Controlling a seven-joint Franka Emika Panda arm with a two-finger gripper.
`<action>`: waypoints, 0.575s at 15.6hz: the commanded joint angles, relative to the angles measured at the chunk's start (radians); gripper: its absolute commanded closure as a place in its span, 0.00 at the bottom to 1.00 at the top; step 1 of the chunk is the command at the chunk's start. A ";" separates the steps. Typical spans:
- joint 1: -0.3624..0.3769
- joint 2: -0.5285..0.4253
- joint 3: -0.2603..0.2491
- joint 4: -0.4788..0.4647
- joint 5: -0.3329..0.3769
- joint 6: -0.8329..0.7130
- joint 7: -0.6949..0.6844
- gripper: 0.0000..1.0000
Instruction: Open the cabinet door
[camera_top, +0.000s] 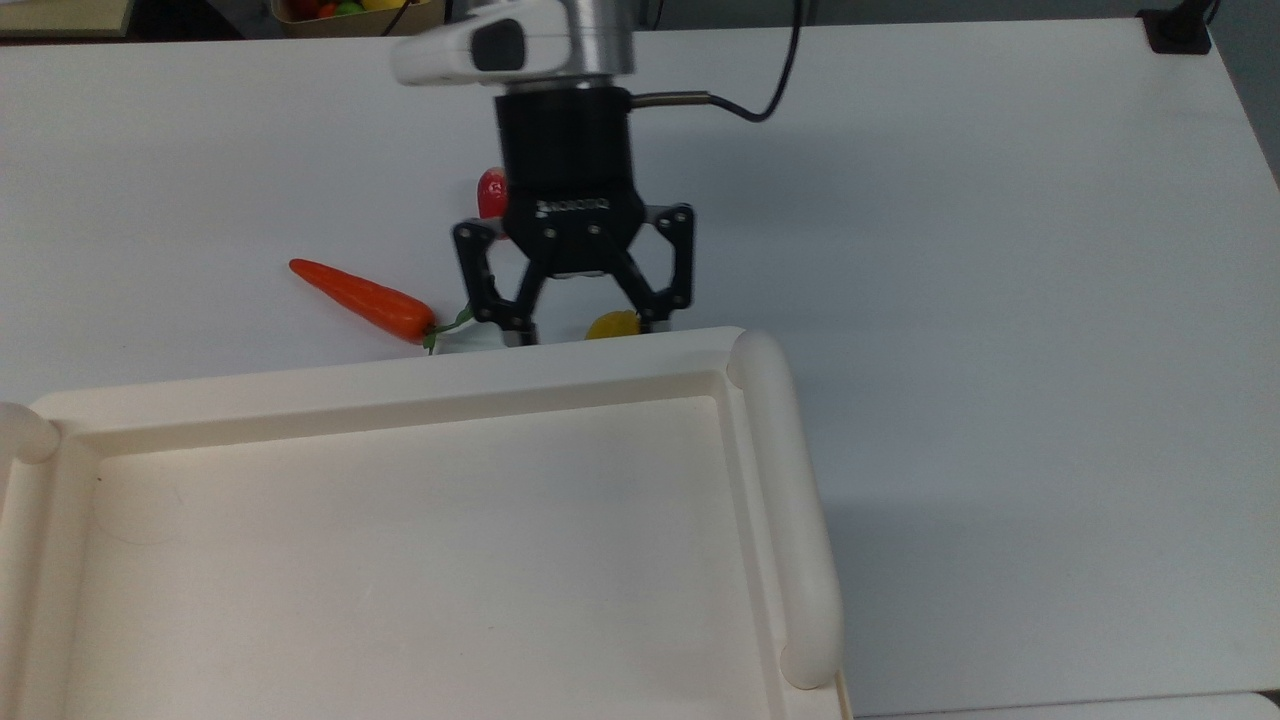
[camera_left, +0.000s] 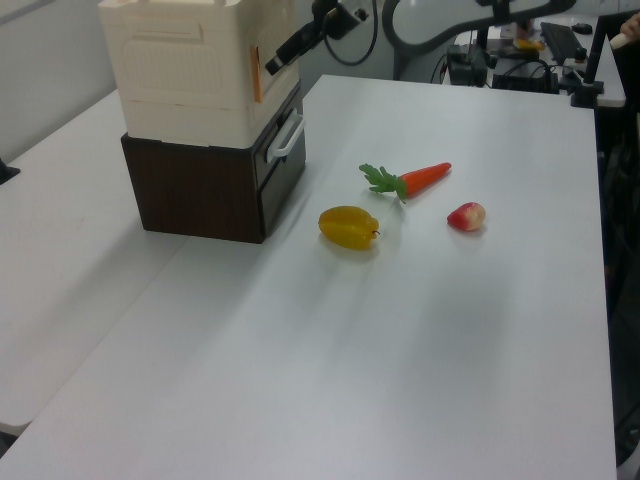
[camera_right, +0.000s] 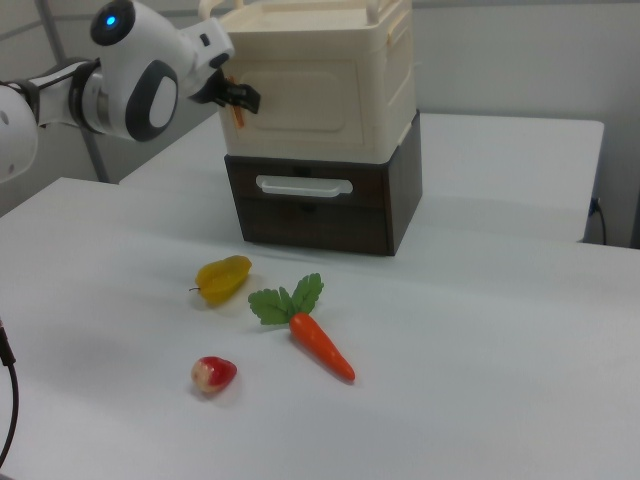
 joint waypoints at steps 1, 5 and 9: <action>0.012 0.026 0.008 0.040 -0.047 0.031 0.050 0.27; 0.026 0.078 0.008 0.085 -0.104 0.056 0.076 0.37; 0.026 0.090 0.005 0.086 -0.106 0.102 0.084 0.54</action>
